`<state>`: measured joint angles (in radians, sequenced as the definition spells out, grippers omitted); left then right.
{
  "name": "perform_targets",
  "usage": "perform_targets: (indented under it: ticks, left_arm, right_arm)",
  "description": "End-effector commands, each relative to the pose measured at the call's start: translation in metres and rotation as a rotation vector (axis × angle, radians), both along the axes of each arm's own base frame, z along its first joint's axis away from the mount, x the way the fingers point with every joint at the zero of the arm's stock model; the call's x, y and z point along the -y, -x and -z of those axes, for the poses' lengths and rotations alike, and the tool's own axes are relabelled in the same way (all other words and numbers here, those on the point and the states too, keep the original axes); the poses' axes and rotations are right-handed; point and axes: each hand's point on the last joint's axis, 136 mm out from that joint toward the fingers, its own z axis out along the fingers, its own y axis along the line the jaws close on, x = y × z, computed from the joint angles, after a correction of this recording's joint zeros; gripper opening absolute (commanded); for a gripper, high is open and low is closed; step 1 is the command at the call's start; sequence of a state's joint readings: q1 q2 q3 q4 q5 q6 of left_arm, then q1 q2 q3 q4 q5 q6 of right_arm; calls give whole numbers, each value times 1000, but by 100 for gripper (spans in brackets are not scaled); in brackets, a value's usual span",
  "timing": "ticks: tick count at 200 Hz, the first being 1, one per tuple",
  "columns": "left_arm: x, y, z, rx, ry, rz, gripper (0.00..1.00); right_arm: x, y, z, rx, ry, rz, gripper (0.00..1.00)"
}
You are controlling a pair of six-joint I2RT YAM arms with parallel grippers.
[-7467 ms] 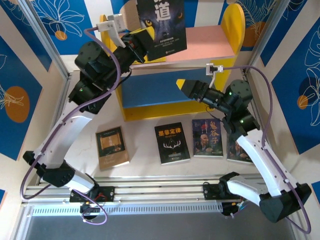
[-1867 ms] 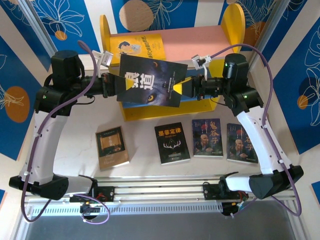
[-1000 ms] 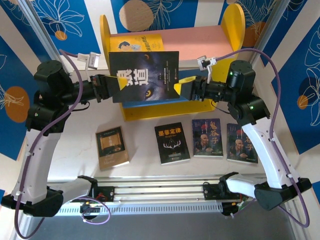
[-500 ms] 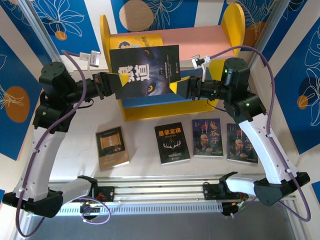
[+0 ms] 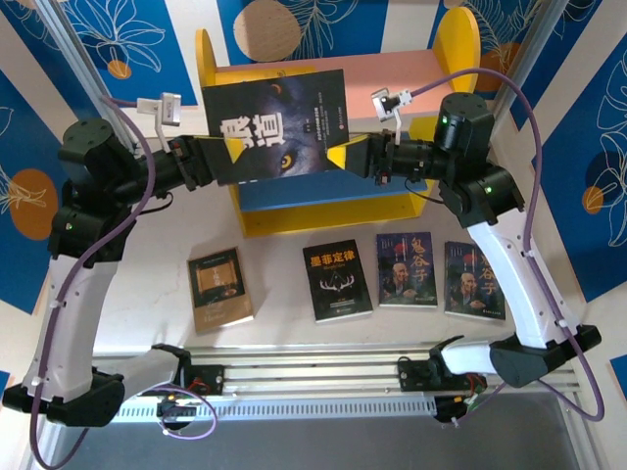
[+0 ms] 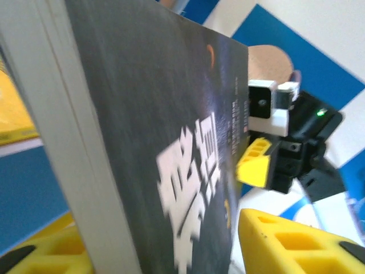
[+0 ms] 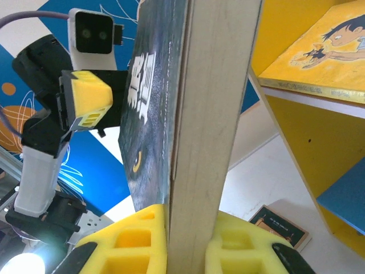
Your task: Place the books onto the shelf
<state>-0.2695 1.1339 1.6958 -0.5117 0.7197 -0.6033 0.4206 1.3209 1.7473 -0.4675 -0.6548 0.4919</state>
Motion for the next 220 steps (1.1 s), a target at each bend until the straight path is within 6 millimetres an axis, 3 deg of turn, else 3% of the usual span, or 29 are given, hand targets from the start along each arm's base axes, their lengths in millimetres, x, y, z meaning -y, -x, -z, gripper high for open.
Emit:
perform_targets:
  ticks: [1,39,121,175,220]
  left_arm:
    - [-27,5,3,15,-90,-167,59]
    - [-69,10,14,28,-221,-403,64]
    - [-106,37,23,74,-353,-556,68]
    - [-115,43,27,82,-396,-593,68]
    - [-116,42,32,76,-419,-594,68]
  right_arm:
    - [5,-6,-19,52,-15,22,0]
    - [4,-28,-26,44,-10,46,0]
    - [-5,-94,-22,-15,36,119,0]
    - [-17,-119,-12,-58,41,113,0]
    - [-27,-127,-5,-79,48,92,0]
